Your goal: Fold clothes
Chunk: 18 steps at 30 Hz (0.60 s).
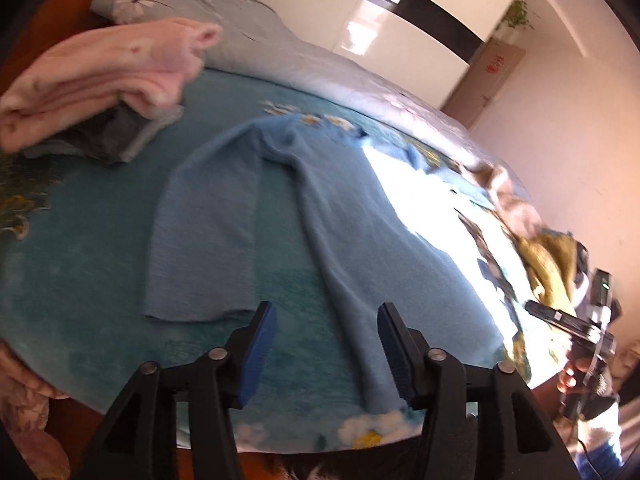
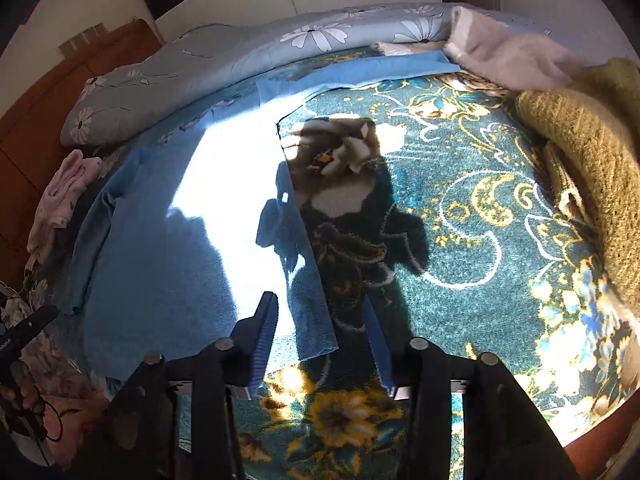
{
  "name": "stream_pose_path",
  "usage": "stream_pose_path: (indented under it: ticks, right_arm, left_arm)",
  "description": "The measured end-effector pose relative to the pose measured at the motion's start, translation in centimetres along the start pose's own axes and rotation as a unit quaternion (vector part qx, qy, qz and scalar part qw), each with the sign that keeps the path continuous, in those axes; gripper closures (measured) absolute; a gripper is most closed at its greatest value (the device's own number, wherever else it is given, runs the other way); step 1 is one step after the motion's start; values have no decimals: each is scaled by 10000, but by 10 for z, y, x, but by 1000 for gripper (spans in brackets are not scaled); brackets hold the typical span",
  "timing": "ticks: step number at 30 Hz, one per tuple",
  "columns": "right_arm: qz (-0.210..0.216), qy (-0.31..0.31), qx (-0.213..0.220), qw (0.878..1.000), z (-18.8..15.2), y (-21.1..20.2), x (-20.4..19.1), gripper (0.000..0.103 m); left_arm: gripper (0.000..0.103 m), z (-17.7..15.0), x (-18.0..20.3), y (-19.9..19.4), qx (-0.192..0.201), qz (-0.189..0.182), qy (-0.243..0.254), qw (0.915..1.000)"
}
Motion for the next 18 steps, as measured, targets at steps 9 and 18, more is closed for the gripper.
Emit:
stream_pose_path:
  ticks: [9, 18]
  right_arm:
    - [237, 114, 199, 9995, 9, -3, -17, 54]
    - [382, -172, -47, 9991, 11, 15, -39, 54]
  left_arm:
    - [45, -7, -79, 42, -389, 709, -1134, 9903]
    - [100, 7, -76, 53, -233, 410, -1087, 9930]
Point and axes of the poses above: each gripper's, at about its wrist camera, not at the fingertips, and y roughly the way its jaws point, x to its right, z to its top, the point moved 5 cm from there along y, roughly the way its jaws point, and after that the axes turned 6 degrees about z, right-handed, at the moved point
